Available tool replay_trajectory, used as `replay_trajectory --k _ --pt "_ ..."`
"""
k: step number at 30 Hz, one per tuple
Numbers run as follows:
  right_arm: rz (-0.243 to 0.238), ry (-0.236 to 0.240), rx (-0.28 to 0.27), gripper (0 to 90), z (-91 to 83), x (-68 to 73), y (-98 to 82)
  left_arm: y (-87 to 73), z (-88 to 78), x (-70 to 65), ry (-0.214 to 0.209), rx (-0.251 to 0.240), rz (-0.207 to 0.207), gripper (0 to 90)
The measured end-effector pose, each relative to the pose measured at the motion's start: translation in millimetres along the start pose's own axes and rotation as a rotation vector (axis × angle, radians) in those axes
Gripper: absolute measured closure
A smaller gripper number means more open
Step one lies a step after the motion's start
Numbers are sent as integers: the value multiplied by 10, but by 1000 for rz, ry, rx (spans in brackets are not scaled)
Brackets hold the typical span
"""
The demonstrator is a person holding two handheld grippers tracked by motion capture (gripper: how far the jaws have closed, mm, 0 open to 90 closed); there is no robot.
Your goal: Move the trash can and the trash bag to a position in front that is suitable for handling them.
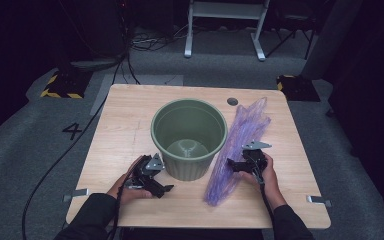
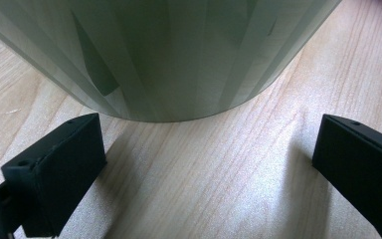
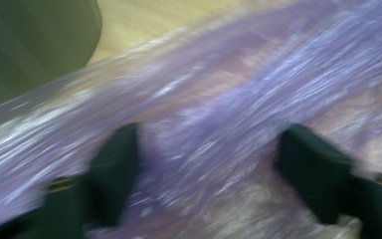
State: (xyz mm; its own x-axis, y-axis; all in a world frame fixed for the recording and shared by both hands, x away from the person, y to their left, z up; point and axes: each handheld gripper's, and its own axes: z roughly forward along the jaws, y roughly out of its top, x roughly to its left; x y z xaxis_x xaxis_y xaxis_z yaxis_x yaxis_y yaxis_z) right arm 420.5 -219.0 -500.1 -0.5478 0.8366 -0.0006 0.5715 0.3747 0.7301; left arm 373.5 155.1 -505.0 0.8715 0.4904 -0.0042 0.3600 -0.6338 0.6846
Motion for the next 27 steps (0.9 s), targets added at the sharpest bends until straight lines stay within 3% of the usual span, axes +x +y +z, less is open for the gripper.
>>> replay_trajectory --k 5,6,7,8,9,16,27 --pt "10 9 -36 659 10 -55 14 0 0 -1 0 0 -1 0" --pt "10 9 -36 659 10 -55 14 0 0 -1 0 0 -1 1" --pt "20 22 -49 767 20 -85 12 0 0 -1 0 0 -1 1" --pt "20 22 -49 767 20 -85 12 0 0 -1 0 0 -1 1" --pt "29 35 -56 833 30 -111 13 -1 -2 -2 3 0 -2 0" --pt "29 30 -91 877 9 -123 22 -38 -37 -39 29 0 -35 2" --pt "46 31 -168 889 -104 -153 48 -80 -75 -19 11 1 -19 2"
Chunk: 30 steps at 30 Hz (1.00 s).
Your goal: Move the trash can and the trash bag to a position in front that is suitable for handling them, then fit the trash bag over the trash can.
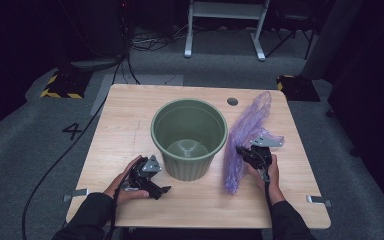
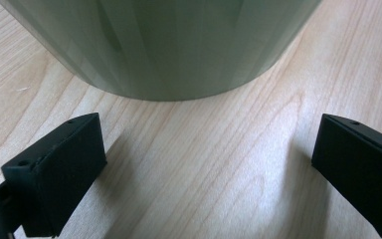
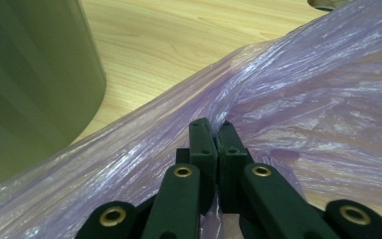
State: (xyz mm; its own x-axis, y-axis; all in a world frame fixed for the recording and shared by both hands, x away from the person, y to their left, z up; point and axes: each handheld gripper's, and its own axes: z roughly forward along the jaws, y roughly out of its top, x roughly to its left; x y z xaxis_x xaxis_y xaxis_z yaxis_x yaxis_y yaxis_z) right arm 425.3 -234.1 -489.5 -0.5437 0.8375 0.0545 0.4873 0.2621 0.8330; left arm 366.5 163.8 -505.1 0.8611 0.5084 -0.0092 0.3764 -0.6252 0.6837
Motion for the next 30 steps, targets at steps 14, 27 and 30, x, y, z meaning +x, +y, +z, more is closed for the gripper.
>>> replay_trajectory --k 14,27,30 --pt "10 -5 -74 894 -132 -61 75 -27 -22 23 -12 -3 11 2" --pt "2 1 -111 896 -198 -71 132 -28 -22 23 -12 -4 11 2" --pt "-3 0 -116 897 -213 -68 148 -28 -22 23 -12 -3 11 2"
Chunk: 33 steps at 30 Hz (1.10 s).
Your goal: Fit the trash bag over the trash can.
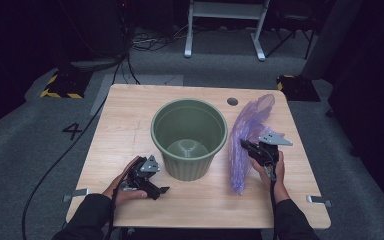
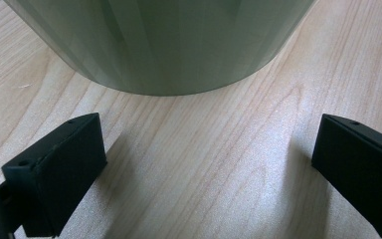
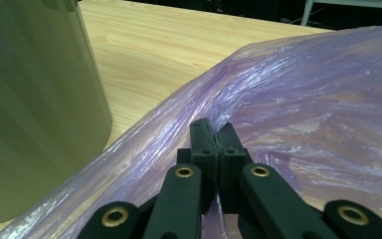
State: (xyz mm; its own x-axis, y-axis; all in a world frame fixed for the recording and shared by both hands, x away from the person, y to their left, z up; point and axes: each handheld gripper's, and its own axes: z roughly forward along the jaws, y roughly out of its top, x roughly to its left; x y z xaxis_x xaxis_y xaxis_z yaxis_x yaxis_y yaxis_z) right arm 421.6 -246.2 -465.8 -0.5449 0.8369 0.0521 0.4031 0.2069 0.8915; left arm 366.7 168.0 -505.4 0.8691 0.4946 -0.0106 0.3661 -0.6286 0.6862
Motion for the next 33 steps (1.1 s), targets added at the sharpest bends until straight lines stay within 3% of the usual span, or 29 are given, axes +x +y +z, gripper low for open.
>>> replay_trajectory --k 10,16,18,20,21,22,25,26,28,33 --pt "1 6 -86 897 -179 28 168 1 0 1 0 1 1 2" --pt "-15 24 -161 897 -319 98 389 8 -21 10 -2 18 5 11" --pt "-19 33 -181 898 -370 123 462 8 -56 25 -1 13 -3 71" --pt "-27 31 -203 898 -414 139 524 11 -114 48 -6 1 -3 227" --pt "-26 34 -213 898 -442 146 559 11 -114 48 -6 1 -3 212" --pt "-22 39 -229 898 -478 151 602 11 -177 71 -1 -21 -6 136" --pt "-22 43 -249 898 -529 153 659 13 -262 94 25 -46 -14 200" --pt "-19 50 -272 898 -599 157 732 17 -317 107 39 -57 -18 143" --pt "-20 53 -290 898 -643 159 778 34 -442 121 60 -105 -27 180" --pt "-21 69 -321 898 -747 176 901 132 -572 126 64 -162 -25 155"
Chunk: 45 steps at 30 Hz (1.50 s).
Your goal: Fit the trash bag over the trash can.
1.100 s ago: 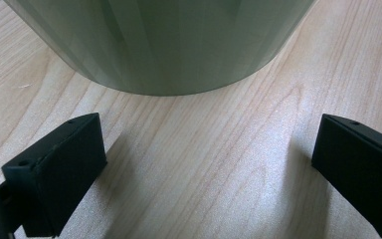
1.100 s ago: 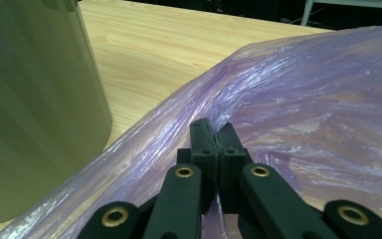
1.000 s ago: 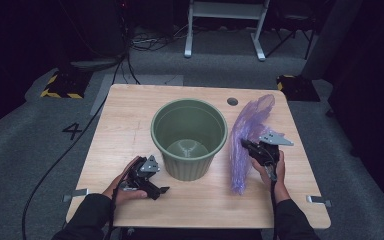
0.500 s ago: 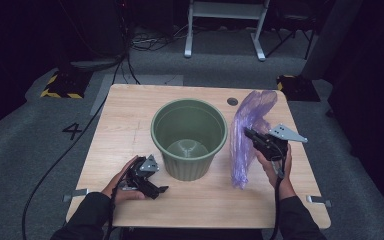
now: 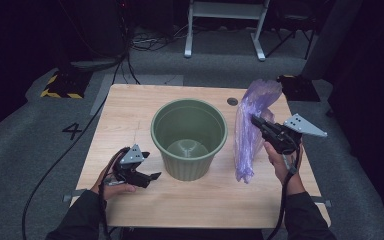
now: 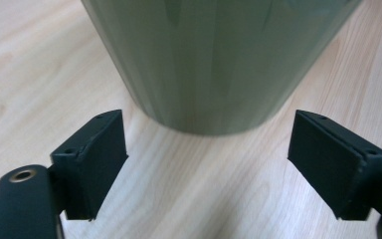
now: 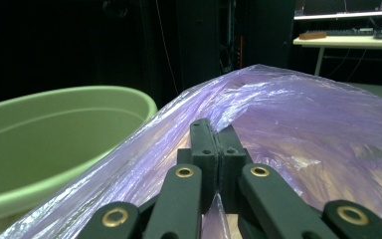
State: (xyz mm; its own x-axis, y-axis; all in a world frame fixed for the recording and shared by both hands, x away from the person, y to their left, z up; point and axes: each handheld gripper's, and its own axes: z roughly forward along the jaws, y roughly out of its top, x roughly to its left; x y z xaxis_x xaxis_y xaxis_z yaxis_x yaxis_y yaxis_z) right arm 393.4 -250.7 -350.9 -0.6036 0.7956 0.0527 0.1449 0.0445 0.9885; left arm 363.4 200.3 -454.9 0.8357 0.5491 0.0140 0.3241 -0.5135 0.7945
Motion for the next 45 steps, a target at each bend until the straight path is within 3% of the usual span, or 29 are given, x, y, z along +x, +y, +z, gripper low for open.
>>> replay_trajectory --k 8,18,28,31,34,38,45 --pt "0 11 -39 898 -77 24 200 184 44 -40 -25 -25 27 155" --pt "27 44 -97 899 -90 82 447 307 157 -45 -43 -32 22 148" --pt "16 59 -116 899 -54 165 595 417 293 -78 -58 -27 32 148" --pt "0 60 -117 899 3 212 642 478 330 -96 -59 -4 59 150" --pt "1 61 -119 899 62 231 657 503 331 -104 -61 4 59 151" --pt "5 61 -113 898 169 259 671 486 270 -93 -75 -5 48 161" --pt "-1 68 -89 898 361 311 719 366 -51 -111 5 -28 54 162"
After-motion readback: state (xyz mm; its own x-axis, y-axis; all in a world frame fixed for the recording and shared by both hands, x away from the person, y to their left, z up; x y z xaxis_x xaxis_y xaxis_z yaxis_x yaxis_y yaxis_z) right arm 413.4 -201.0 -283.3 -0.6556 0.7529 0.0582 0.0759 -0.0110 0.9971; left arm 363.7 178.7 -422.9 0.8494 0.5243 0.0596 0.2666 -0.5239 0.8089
